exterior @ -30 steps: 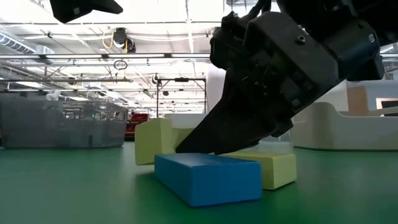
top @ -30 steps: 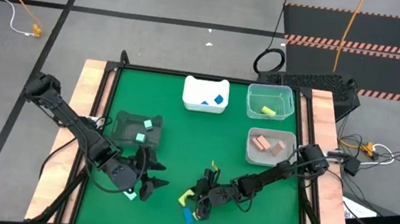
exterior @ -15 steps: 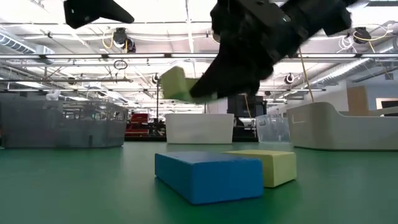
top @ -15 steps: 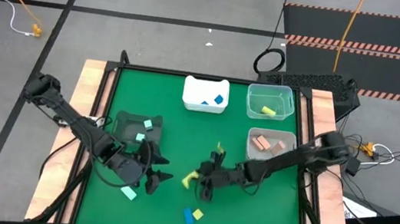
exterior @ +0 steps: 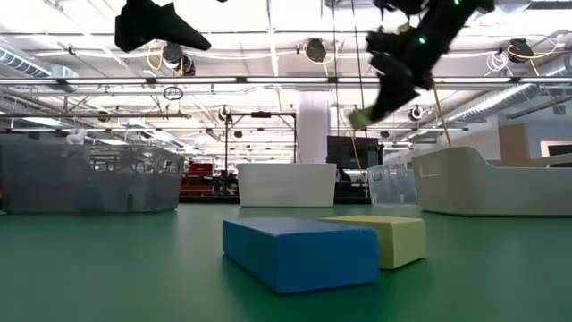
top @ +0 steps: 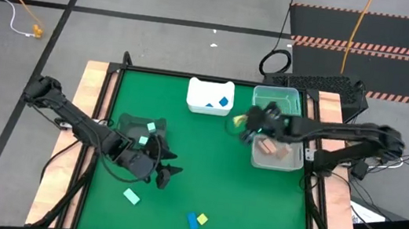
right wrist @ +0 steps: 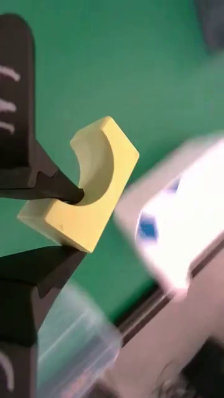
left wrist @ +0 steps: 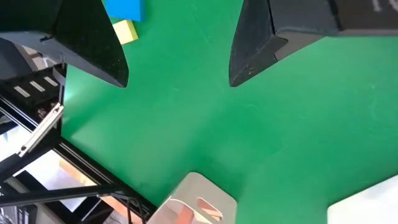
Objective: Sort & place blocks by color
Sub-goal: Put the top green block into the transparent bin, then put the light blue block into the black bin
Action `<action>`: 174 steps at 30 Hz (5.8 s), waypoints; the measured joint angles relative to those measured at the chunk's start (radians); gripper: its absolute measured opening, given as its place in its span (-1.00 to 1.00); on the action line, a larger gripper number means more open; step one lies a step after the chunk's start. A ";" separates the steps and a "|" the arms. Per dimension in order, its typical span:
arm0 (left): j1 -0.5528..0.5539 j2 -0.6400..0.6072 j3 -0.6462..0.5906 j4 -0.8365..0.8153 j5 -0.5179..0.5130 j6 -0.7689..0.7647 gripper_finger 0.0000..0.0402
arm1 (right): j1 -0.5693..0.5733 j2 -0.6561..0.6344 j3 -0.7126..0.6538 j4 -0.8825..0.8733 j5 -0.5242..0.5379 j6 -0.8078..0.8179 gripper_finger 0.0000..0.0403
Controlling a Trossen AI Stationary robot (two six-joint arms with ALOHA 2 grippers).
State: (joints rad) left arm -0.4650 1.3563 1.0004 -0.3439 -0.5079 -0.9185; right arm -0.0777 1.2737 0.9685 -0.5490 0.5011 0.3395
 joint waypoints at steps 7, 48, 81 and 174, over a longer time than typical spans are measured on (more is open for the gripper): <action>0.049 0.000 0.000 0.001 0.000 -0.001 0.37 | -0.261 -0.171 -0.165 0.008 -0.002 0.056 -0.57; 0.060 0.000 0.000 -0.015 0.172 -0.008 0.37 | -0.454 -0.380 -0.402 0.612 -0.471 0.266 0.11; -0.380 0.260 -0.002 -0.466 0.333 0.690 0.37 | 0.191 -0.282 -0.402 0.896 -0.138 0.277 0.11; 0.401 -0.086 0.001 -0.913 0.017 -0.070 -0.27 | 0.220 -0.275 -0.401 0.860 -0.210 0.453 0.10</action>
State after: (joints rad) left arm -0.0639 1.2707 1.0016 -1.2571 -0.4909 -0.9883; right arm 0.1421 0.9985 0.5671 0.3113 0.2908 0.7925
